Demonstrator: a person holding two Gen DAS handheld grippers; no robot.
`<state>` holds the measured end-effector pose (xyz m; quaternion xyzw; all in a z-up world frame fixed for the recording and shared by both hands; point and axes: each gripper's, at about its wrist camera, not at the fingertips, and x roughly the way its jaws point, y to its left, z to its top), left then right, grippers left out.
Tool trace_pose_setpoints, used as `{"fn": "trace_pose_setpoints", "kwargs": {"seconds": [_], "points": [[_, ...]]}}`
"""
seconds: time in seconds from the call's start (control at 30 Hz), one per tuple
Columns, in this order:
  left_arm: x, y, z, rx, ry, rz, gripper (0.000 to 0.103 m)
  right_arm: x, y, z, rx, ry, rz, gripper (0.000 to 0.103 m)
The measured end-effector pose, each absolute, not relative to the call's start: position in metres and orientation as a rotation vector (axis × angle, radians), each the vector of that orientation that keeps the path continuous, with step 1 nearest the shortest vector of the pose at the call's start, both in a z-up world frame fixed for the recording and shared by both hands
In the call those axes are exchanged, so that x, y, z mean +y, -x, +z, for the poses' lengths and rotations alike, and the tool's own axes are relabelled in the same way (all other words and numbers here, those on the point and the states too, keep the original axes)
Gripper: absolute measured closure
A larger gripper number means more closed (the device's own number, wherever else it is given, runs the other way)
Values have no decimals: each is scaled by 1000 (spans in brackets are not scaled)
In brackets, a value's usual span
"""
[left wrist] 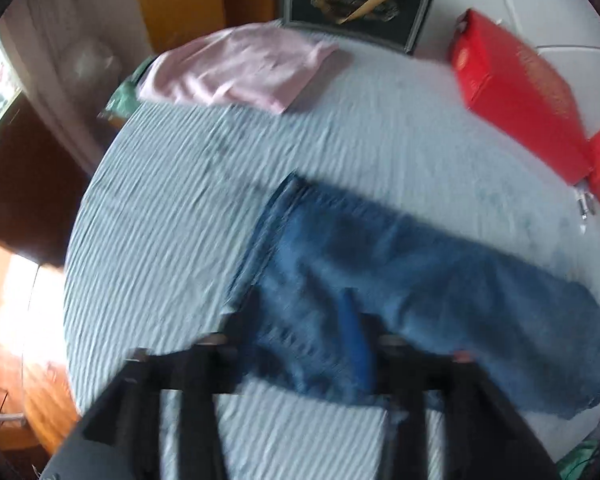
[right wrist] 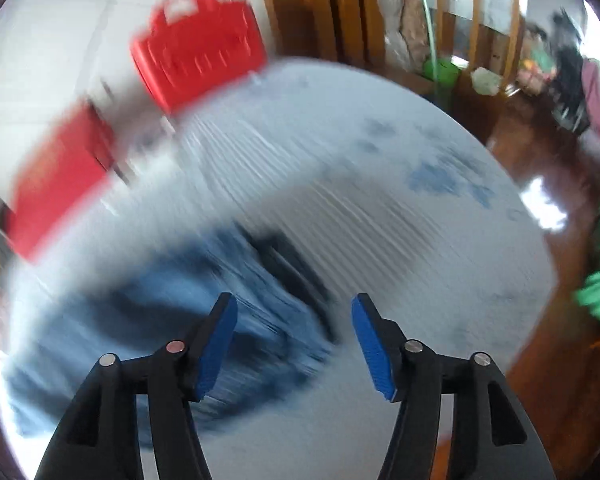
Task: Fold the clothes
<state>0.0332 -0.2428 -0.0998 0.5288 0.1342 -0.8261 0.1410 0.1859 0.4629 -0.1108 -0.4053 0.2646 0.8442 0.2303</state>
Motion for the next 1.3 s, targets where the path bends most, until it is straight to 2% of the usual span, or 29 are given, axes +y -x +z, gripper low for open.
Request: {"fn": "trace_pose_setpoints", "kwargs": {"seconds": [0.03,0.17,0.2,0.23,0.27,0.3,0.33,0.37,0.4,0.47,0.6,0.67,0.83,1.0,1.1,1.2,1.3], "points": [[-241,-24,-102,383,-1514,-2400,26,462,-182,-107,776,1097,2362,38],[-226,5,-122,378,-1554,-2434,26,452,-133,-123,806,1252,2421,38],[-223,8,-130,363,-1571,-2426,28,446,-119,-130,795,1308,2438,55],[-219,15,-139,335,-1595,-2400,37,441,-106,-138,783,1365,2454,66],[-217,20,-148,311,-1621,-2369,59,435,-92,-145,770,1422,2469,84],[-218,23,-158,306,-1653,-2326,68,434,-81,-154,738,1474,2456,89],[-221,24,-170,316,-1685,-2273,69,438,-71,-165,688,1518,2415,90],[-224,24,-177,327,-1679,-2252,69,445,-67,-176,671,1540,2368,99],[-226,23,-178,318,-1640,-2255,68,457,-67,-188,687,1539,2316,103],[-230,23,-181,323,-1627,-2235,69,480,-74,-204,844,1484,2276,103],[-229,15,-180,323,-1600,-2209,69,475,-93,-189,890,1350,2310,103],[-227,3,-169,347,-1554,-2269,68,470,-118,-168,956,1181,2363,99],[-225,-9,-168,237,-1442,-2285,68,462,-156,-143,786,1082,2393,98],[-197,0,-180,267,-1500,-2330,68,477,-138,-182,768,1155,2331,99],[-135,6,-170,204,-1605,-2481,68,483,-127,-202,779,1182,2317,101],[-44,11,-153,186,-1745,-2711,68,468,-123,-178,709,1185,2362,96],[58,21,-149,163,-1905,-2880,68,429,-109,-152,709,1209,2559,96]]}}
